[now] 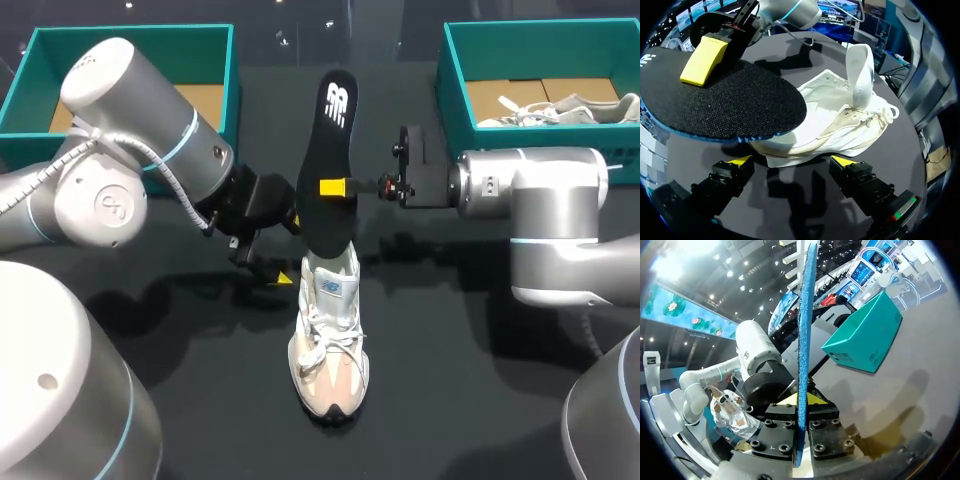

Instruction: Take the shoe out of the shoebox, open the shoe tongue, remove and reinsert the insole, then place the shoe into the shoebox

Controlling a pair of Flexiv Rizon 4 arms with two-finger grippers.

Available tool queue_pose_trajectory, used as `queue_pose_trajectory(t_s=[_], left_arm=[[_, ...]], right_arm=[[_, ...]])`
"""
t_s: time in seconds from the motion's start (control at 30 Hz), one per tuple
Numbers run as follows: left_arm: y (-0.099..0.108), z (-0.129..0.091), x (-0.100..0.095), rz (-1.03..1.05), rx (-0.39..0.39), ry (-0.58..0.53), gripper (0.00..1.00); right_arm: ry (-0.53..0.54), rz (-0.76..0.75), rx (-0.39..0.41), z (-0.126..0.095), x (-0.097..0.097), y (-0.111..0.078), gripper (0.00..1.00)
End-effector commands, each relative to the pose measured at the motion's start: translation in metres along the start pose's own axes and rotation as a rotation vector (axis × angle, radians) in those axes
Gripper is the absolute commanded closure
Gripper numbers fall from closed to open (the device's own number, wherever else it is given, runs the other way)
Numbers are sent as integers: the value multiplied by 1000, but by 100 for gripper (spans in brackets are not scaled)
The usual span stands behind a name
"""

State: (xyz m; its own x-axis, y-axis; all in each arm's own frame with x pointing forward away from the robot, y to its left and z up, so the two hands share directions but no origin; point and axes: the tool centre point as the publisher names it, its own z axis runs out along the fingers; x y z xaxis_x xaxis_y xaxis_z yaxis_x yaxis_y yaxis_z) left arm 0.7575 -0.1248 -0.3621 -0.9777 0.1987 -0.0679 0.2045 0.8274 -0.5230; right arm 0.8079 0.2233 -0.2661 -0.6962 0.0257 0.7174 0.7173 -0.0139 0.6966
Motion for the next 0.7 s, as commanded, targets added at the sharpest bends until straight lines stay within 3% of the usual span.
queue_pose_trajectory(t_s=[0.03, 0.7], left_arm=[[0, 1, 0, 0, -1, 0, 0], [0, 1, 0, 0, -1, 0, 0]], right_arm=[[-12, 7, 4, 1, 1, -2, 100], [-22, -25, -12, 0, -3, -10, 100]])
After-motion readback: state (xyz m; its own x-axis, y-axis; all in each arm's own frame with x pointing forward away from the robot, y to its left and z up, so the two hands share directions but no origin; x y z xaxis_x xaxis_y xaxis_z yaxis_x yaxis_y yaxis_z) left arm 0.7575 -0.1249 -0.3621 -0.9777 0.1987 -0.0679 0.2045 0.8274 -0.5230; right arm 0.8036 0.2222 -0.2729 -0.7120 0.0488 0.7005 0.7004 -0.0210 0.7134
